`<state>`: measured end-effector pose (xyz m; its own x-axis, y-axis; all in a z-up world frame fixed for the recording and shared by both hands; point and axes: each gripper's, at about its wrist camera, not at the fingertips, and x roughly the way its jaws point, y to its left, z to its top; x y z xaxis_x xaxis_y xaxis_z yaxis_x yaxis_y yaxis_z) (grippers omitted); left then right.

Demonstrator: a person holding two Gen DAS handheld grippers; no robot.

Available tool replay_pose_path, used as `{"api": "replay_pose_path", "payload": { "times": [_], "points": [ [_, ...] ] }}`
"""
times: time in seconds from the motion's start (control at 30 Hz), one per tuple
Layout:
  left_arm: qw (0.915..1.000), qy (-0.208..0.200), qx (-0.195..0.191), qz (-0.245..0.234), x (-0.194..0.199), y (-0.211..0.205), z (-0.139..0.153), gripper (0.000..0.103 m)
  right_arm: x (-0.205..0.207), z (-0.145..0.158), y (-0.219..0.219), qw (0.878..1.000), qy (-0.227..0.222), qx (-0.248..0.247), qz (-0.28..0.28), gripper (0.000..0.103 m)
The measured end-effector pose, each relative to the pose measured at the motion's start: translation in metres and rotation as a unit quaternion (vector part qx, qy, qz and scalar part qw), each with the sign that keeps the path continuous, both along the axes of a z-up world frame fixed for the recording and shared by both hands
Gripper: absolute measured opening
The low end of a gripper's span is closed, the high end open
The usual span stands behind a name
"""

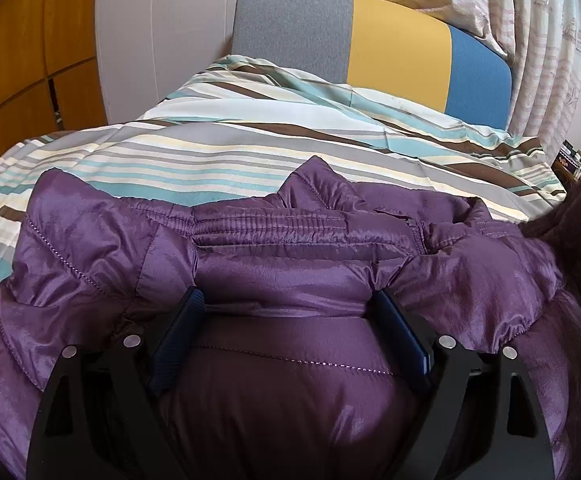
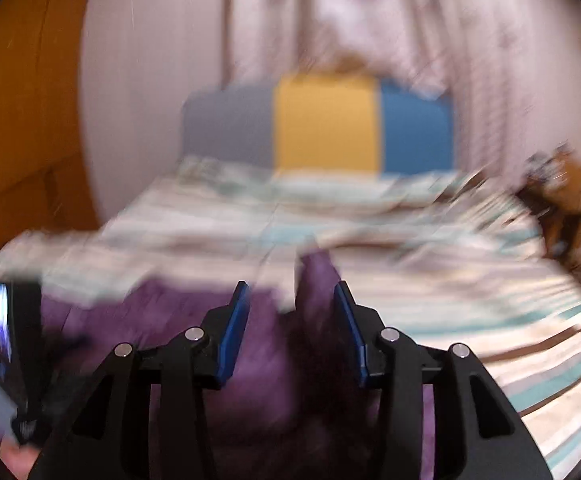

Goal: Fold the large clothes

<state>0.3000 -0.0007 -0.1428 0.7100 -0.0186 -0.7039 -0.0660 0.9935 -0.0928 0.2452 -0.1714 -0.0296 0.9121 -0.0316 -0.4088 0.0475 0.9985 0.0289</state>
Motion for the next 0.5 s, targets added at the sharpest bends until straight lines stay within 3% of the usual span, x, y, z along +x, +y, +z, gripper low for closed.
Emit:
{"api": "replay_pose_path", "payload": {
  "times": [0.07,0.17,0.3,0.4,0.5],
  "points": [
    [1.0000,-0.001,0.000,0.001,0.000,-0.001,0.000,0.087,-0.007,0.014,-0.011,1.000,-0.019,0.009,-0.021,0.046],
    [1.0000,0.000,0.006,0.002,0.001,-0.001,-0.001,0.087,0.003,0.011,0.000,0.999,0.019,0.015,0.039,0.046],
    [1.0000,-0.002,-0.003,0.001,0.000,0.001,0.000,0.087,0.025,-0.037,0.027,0.988,0.106,0.035,0.103,0.045],
    [1.0000,-0.004,-0.007,0.000,0.000,0.002,0.000,0.087,0.039,-0.075,0.034,0.982,0.158,0.036,0.099,0.044],
    [1.0000,-0.005,-0.005,0.001,0.001,0.000,0.000,0.087,0.047,-0.095,0.032,0.979,0.176,0.040,0.093,0.045]
  ]
}}
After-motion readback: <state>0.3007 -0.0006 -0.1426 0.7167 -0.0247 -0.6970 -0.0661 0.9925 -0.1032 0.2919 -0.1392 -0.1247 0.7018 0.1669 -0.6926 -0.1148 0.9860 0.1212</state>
